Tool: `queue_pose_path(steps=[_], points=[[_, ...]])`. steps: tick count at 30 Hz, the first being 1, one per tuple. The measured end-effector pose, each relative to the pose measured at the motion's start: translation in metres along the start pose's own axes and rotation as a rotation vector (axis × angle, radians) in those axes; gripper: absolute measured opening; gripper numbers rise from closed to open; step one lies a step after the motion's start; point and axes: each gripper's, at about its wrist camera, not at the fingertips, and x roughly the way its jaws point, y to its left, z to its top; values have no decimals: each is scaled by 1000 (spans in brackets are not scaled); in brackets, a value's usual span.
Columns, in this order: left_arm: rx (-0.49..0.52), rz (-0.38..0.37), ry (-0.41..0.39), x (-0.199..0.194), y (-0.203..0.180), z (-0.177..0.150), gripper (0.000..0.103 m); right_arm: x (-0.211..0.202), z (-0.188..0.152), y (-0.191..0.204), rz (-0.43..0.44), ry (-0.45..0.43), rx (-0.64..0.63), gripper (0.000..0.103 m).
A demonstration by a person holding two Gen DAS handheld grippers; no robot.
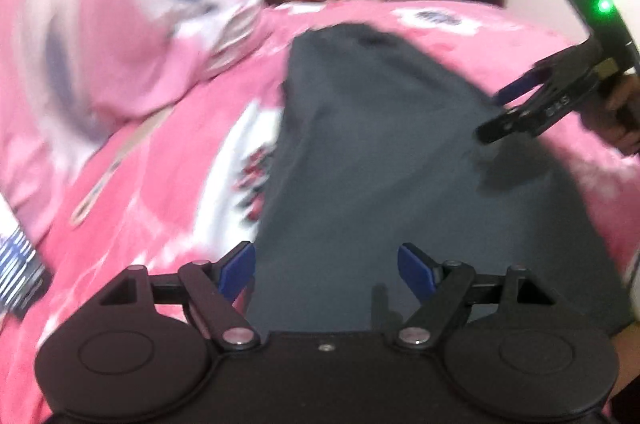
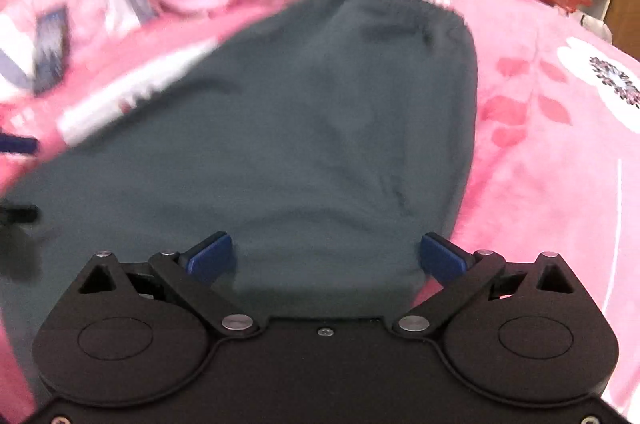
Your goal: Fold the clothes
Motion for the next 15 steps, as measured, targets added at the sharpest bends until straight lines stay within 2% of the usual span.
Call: queue_pose_path(steps=[3, 8, 11, 15], points=[[52, -45, 10, 28, -15, 11, 77, 2, 1, 9, 59, -30, -23, 102], [54, -78, 79, 62, -25, 9, 77, 23, -10, 22, 58, 32, -113, 102], [66, -69, 70, 55, -29, -3, 79, 28, -24, 29, 27, 24, -191, 103], [50, -63, 87, 37, -31, -22, 82, 24, -24, 32, 7, 35, -184, 103]])
